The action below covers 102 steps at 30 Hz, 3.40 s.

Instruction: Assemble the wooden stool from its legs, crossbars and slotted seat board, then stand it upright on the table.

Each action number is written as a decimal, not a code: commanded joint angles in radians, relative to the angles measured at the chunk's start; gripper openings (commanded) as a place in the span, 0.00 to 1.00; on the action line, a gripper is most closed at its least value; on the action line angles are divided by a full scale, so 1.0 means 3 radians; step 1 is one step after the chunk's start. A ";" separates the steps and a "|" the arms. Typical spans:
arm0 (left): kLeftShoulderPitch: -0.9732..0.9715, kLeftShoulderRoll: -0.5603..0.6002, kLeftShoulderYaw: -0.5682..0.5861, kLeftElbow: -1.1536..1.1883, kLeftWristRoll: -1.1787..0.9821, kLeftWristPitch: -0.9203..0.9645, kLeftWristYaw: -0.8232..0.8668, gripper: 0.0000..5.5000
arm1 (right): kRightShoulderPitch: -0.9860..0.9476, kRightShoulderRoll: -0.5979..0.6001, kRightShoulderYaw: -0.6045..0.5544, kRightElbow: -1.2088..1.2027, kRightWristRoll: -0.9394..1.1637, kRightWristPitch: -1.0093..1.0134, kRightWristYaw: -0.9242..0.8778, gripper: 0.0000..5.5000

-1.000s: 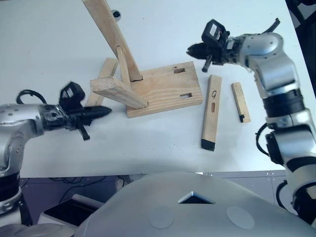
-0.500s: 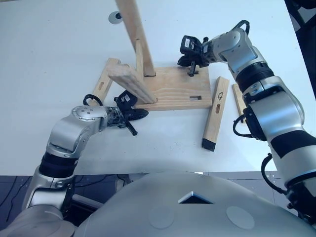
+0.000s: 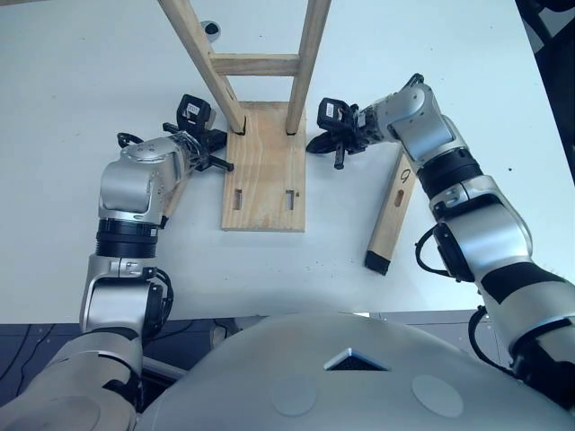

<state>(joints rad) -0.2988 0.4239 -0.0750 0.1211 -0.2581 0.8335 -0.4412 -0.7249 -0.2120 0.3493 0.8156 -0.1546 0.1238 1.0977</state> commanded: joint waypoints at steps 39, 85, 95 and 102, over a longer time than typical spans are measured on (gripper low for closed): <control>0.1068 -0.0167 0.2226 -0.1655 -0.0677 -0.0118 0.0901 0.00 | 0.2722 -0.2229 -0.1006 -0.3472 0.1344 0.3245 -0.0973 0.52; -0.1446 -0.0057 0.1039 -0.1073 -0.3434 -0.0050 0.0729 0.42 | 0.0947 -0.0055 -0.0447 -0.3741 0.1031 0.0144 -0.2446 0.24; -0.1290 -0.0147 0.1032 -0.0921 -0.3198 -0.0100 0.0452 0.14 | 0.0818 -0.0150 -0.0483 -0.3627 0.0971 -0.0127 -0.2208 0.24; -0.1193 -0.0197 0.1063 -0.0945 -0.3074 -0.0173 0.0423 0.07 | 0.0811 -0.0146 -0.0434 -0.3633 0.1085 0.0053 -0.1980 0.31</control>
<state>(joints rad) -0.6756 0.3680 0.2388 -0.1629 -1.2087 0.7931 -0.3201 -0.4600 -0.2521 0.1979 -0.2664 0.1508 0.1130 0.4640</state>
